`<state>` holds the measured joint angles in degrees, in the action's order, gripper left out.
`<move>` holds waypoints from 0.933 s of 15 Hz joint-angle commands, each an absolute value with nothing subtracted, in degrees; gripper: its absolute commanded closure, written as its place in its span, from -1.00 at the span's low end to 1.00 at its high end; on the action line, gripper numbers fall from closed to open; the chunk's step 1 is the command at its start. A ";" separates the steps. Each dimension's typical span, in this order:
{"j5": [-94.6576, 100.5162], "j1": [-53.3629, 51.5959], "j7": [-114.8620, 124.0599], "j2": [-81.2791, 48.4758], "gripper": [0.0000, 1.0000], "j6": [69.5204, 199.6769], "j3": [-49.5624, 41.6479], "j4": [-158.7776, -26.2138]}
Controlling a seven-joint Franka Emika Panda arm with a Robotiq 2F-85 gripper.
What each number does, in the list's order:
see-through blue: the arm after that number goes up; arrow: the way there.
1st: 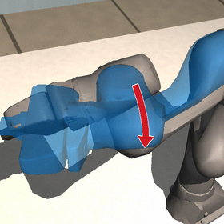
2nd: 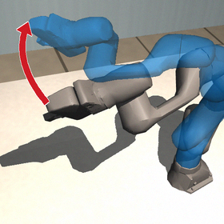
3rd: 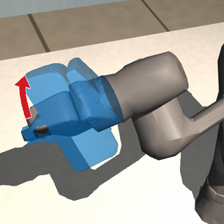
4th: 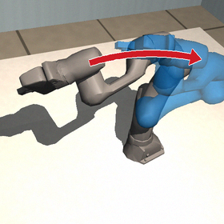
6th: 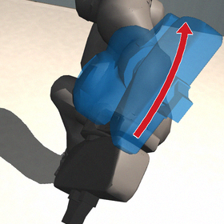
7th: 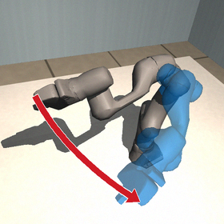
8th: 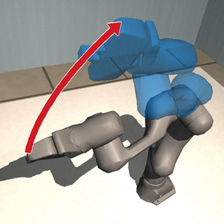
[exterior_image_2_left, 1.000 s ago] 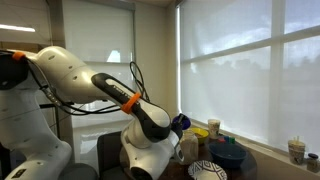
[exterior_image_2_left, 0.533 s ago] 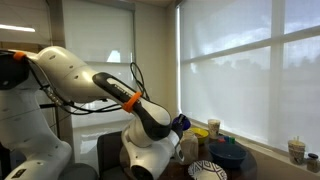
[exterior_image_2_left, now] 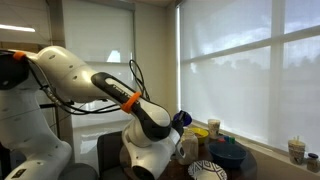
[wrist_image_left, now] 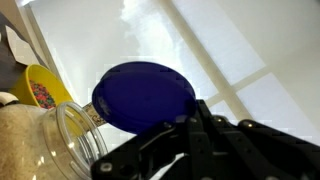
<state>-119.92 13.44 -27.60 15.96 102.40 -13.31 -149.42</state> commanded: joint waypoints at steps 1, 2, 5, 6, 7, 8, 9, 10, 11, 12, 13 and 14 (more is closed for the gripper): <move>-119.60 14.79 -26.70 15.81 0.98 105.04 -11.95 -149.25; -119.27 14.79 -26.20 15.91 0.98 106.40 -11.80 -149.42; -119.81 14.51 -25.74 15.78 0.98 107.84 -11.75 -149.60; -119.76 14.45 -25.66 15.80 0.98 108.08 -11.67 -149.49; -119.83 14.42 -25.74 15.81 0.98 108.40 -11.56 -149.34; -120.15 14.30 -25.84 15.86 0.98 107.96 -11.55 -149.18; -119.99 14.28 -25.81 15.95 0.98 108.13 -11.44 -148.96; -119.75 14.25 -25.08 16.17 0.98 109.40 -11.12 -148.49; -119.40 14.17 -24.79 16.31 0.98 109.41 -10.97 -147.85; -118.94 14.05 -24.32 16.56 0.98 109.93 -10.63 -147.16; -118.20 13.86 -23.39 16.79 0.98 110.34 -10.21 -146.22; -117.16 13.65 -22.55 16.99 0.98 111.13 -9.63 -144.99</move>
